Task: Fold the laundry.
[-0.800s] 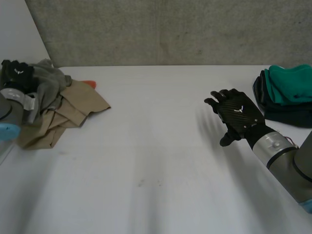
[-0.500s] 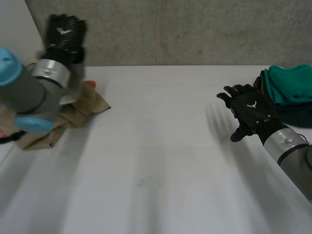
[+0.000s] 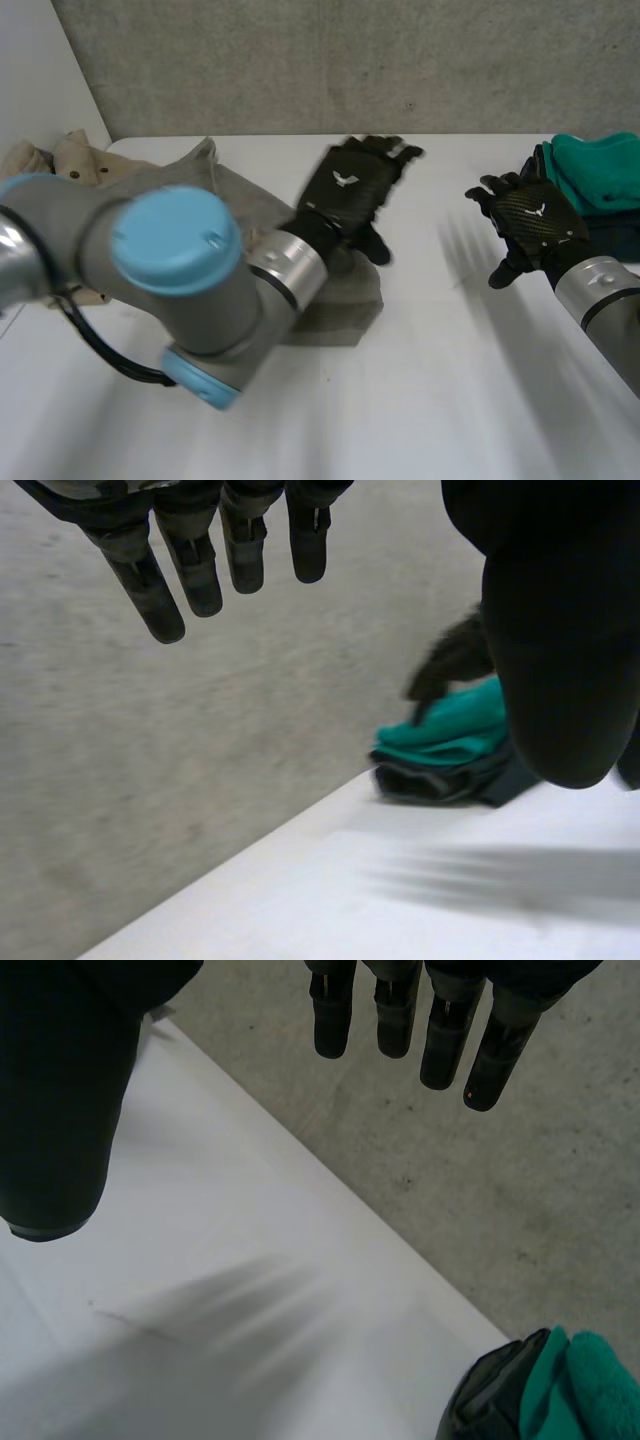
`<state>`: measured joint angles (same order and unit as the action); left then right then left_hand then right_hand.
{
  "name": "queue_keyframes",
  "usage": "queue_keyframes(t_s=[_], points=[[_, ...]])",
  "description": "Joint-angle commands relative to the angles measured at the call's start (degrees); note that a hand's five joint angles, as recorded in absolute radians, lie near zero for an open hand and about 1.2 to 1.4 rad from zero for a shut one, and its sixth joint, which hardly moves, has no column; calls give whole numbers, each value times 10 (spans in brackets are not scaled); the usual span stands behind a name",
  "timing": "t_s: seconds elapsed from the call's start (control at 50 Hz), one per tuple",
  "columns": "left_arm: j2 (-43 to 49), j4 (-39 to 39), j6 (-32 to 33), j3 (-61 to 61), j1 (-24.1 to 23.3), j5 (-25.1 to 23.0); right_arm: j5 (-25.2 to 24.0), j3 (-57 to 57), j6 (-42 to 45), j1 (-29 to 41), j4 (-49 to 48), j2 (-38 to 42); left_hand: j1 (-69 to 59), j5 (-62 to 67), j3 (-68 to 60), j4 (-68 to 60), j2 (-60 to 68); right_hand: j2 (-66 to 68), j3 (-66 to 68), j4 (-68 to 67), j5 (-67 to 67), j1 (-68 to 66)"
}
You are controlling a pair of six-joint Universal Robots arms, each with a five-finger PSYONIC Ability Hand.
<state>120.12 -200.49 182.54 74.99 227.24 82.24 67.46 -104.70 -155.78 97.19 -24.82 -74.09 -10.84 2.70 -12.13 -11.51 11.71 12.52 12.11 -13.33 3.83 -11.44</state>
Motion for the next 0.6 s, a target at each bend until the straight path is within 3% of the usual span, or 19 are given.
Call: queue_keyframes(t_s=[0.02,0.12,0.2,0.28,0.38,0.46,0.6], points=[[-95,34,32,63,98,-1,5,39,0,2,102,0,-12,-6,1,-5,3,-25,-21,33,-38,14],[-87,34,106,71,174,-7,3,64,1,25,188,2,-48,29,-35,-41,39,-25,-21,33,-38,14],[-8,24,236,26,240,-11,-1,86,-1,94,250,12,-51,32,-38,-44,42,-25,-21,33,-38,14],[79,29,321,-51,284,-37,9,101,-5,163,239,45,-56,37,-43,-49,47,-25,-21,33,-38,14],[156,42,347,-113,313,-89,53,140,-13,243,206,92,-56,37,-43,-49,47,-25,-21,33,-38,14],[197,54,353,-145,322,-98,91,183,-13,280,194,148,-58,39,-45,-51,49,-25,-21,33,-38,14],[240,56,358,-171,343,-101,108,257,-5,310,192,231,-116,98,-103,-110,108,7,11,1,-6,-18]])
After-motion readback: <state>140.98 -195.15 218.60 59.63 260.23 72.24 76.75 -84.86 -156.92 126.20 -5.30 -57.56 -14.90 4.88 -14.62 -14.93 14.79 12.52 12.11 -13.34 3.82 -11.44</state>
